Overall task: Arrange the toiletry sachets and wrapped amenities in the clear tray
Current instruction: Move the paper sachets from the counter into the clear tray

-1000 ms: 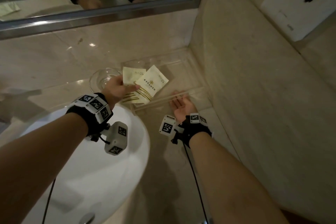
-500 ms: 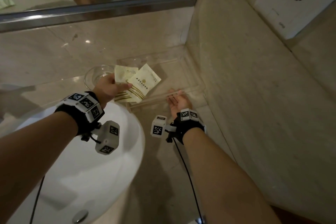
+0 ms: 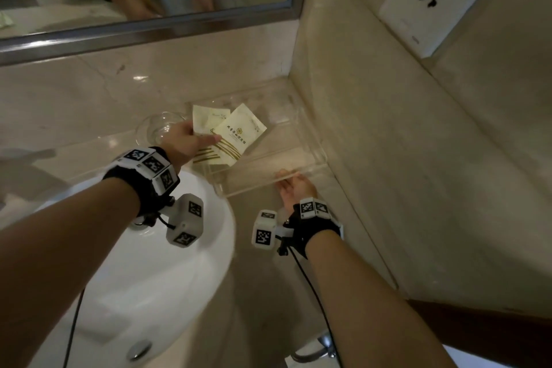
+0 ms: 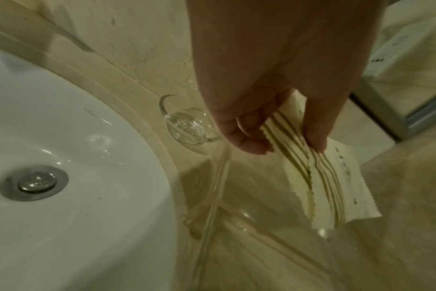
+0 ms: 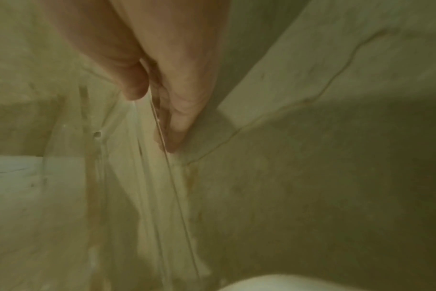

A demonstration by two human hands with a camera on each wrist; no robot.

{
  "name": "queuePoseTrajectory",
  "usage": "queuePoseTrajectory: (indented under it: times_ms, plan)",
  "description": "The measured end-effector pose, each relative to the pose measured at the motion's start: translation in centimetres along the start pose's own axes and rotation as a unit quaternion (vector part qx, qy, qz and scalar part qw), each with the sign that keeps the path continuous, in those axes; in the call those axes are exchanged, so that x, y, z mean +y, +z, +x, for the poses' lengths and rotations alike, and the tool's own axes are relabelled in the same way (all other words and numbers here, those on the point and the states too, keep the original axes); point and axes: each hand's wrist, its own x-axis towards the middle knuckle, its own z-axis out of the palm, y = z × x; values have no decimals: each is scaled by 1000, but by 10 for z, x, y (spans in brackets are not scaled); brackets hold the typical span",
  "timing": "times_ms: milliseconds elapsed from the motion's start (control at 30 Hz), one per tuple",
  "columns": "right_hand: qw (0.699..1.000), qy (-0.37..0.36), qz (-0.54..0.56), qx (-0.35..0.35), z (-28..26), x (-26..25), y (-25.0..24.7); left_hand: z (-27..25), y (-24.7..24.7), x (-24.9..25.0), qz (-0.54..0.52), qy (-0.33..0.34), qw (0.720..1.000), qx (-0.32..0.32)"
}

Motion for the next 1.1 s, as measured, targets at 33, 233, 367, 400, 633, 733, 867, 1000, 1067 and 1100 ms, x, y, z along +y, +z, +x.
queuePoseTrajectory:
  times_ms: [33, 233, 367, 400, 633, 733, 867, 1000, 1067, 1100]
  plan:
    - [1000, -1, -1, 6, -5, 0, -5, -3, 0, 1, 1, 1, 1000, -6]
    - [999, -5, -19, 30, -29, -2, -31, -24, -3, 7, -1, 29, 999, -26]
    - [998, -12, -43, 41, -43, 0, -46, -35, -8, 8, -7, 48, 999, -24]
    - [998, -12, -44, 48, -45, 0, -49, -37, -9, 9, -5, 53, 998, -29]
    - [996, -19, -56, 69, -57, 5, -61, -47, -15, 11, -13, 81, 996, -41]
    - [994, -22, -82, 68, -60, 5, -61, -49, -18, 10, -9, 83, 995, -54]
    - [994, -28, -81, 68, -62, 6, -61, -51, -20, 8, -5, 85, 995, -59]
    - [993, -44, -86, 63, -63, 7, -61, -49, -22, 5, 6, 82, 996, -46]
    - [994, -47, -80, 59, -64, 5, -59, -47, -23, 3, 7, 78, 996, -46]
    - [994, -49, -74, 58, -64, 3, -58, -45, -23, 2, 5, 77, 996, -47]
